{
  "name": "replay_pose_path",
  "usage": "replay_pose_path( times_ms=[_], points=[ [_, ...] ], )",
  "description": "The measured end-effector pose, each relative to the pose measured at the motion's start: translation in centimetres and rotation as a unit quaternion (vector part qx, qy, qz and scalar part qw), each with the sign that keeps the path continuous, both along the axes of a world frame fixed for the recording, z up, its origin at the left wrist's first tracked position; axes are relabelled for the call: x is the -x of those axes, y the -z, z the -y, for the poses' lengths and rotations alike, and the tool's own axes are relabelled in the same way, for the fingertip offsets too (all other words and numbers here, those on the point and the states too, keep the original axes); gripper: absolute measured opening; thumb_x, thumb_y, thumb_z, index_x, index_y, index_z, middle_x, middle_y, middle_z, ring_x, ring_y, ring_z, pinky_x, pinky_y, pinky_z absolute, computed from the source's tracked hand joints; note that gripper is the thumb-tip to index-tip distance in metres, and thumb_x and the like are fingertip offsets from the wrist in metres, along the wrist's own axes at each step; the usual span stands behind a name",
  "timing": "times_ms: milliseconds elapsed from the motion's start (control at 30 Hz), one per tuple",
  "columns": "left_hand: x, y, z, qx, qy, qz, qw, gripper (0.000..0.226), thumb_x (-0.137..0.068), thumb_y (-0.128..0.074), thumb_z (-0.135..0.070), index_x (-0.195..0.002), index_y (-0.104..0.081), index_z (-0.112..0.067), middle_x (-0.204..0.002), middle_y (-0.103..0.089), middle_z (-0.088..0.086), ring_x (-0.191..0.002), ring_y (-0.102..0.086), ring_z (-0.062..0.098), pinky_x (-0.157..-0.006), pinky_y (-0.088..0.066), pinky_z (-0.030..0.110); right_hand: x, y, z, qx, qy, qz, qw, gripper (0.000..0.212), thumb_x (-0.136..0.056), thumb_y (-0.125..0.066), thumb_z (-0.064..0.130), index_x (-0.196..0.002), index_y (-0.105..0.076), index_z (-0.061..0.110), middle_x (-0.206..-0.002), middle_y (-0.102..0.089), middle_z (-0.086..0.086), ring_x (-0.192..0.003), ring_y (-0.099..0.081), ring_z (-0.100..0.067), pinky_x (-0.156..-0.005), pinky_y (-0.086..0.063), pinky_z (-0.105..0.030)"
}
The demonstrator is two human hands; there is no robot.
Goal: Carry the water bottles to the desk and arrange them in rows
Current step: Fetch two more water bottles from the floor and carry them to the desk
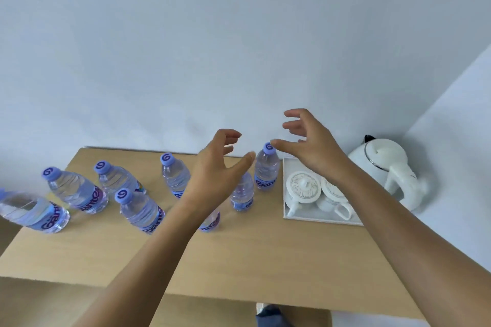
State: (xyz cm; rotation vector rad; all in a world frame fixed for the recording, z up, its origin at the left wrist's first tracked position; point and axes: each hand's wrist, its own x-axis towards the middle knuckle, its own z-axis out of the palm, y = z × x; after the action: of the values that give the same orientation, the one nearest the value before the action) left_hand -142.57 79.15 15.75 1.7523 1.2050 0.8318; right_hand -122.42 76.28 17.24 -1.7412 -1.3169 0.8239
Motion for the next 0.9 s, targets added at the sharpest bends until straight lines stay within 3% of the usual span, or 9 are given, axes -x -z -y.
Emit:
replay_pose_path(
  times_ms=[200, 367, 467, 567, 633, 733, 900],
  points=[
    [3.3, -6.6, 4.2, -0.065, 0.095, 0.027, 0.993, 0.029, -0.088, -0.068, -0.038, -0.113, -0.053, -0.036, -0.114, -0.059, -0.022, -0.109, -0.057, -0.005, -0.083, -0.047, 0.015, 5.0, -6.5, 7.5, -0.063, 0.062, 0.004, 0.996, 0.054, -0.086, -0.076, 0.032, -0.133, -0.050, 0.028, -0.124, -0.062, 0.006, -0.117, -0.059, -0.008, -0.097, -0.046, -0.026],
    [5.8, -10.8, 8.0, -0.099, 0.150, 0.062, 0.982, 0.027, -0.089, -0.067, -0.038, -0.113, -0.056, -0.034, -0.116, -0.060, -0.021, -0.111, -0.059, -0.001, -0.092, -0.051, 0.027, 9.1, -10.9, 13.8, -0.126, 0.099, 0.014, 0.987, 0.050, -0.086, -0.076, 0.030, -0.130, -0.053, 0.030, -0.120, -0.065, 0.010, -0.116, -0.060, -0.005, -0.095, -0.047, -0.022],
    [6.1, -12.9, 9.8, -0.118, 0.184, 0.084, 0.972, 0.025, -0.089, -0.067, -0.039, -0.112, -0.058, -0.034, -0.115, -0.061, -0.023, -0.109, -0.060, -0.002, -0.089, -0.050, 0.021, 10.3, -13.1, 17.4, -0.151, 0.120, 0.025, 0.981, 0.049, -0.085, -0.076, 0.030, -0.129, -0.053, 0.031, -0.119, -0.065, 0.012, -0.114, -0.060, -0.001, -0.091, -0.047, -0.014],
    [5.3, -14.6, 11.6, -0.133, 0.218, 0.099, 0.962, 0.023, -0.089, -0.067, -0.039, -0.111, -0.060, -0.034, -0.113, -0.063, -0.023, -0.105, -0.062, -0.004, -0.078, -0.046, 0.004, 10.6, -14.6, 20.9, -0.164, 0.151, 0.031, 0.974, 0.049, -0.086, -0.076, 0.031, -0.129, -0.053, 0.032, -0.120, -0.065, 0.012, -0.115, -0.060, -0.001, -0.095, -0.049, -0.022],
    [4.6, -15.1, 13.2, -0.133, 0.243, 0.109, 0.955, 0.022, -0.089, -0.067, -0.038, -0.110, -0.060, -0.033, -0.113, -0.064, -0.024, -0.103, -0.062, -0.006, -0.075, -0.043, 0.000, 10.4, -15.0, 23.3, -0.165, 0.175, 0.035, 0.970, 0.048, -0.086, -0.076, 0.031, -0.129, -0.053, 0.033, -0.120, -0.064, 0.012, -0.116, -0.059, -0.001, -0.096, -0.051, -0.027],
    [3.1, -14.9, 15.7, -0.117, 0.292, 0.110, 0.943, 0.022, -0.090, -0.067, -0.037, -0.111, -0.060, -0.034, -0.113, -0.064, -0.024, -0.104, -0.061, -0.007, -0.078, -0.047, 0.009, 9.8, -14.7, 26.9, -0.161, 0.215, 0.038, 0.962, 0.047, -0.085, -0.076, 0.033, -0.127, -0.053, 0.037, -0.120, -0.065, 0.014, -0.115, -0.060, 0.000, -0.088, -0.055, -0.030],
    [-0.5, -13.0, 20.3, -0.078, 0.365, 0.095, 0.923, 0.019, -0.090, -0.067, -0.032, -0.108, -0.061, -0.032, -0.111, -0.066, -0.020, -0.103, -0.063, -0.004, -0.084, -0.048, 0.015, 8.0, -12.4, 33.4, -0.145, 0.286, 0.028, 0.947, 0.047, -0.084, -0.077, 0.032, -0.125, -0.055, 0.037, -0.116, -0.066, 0.015, -0.110, -0.061, 0.004, -0.090, -0.050, -0.017]
  ],
)
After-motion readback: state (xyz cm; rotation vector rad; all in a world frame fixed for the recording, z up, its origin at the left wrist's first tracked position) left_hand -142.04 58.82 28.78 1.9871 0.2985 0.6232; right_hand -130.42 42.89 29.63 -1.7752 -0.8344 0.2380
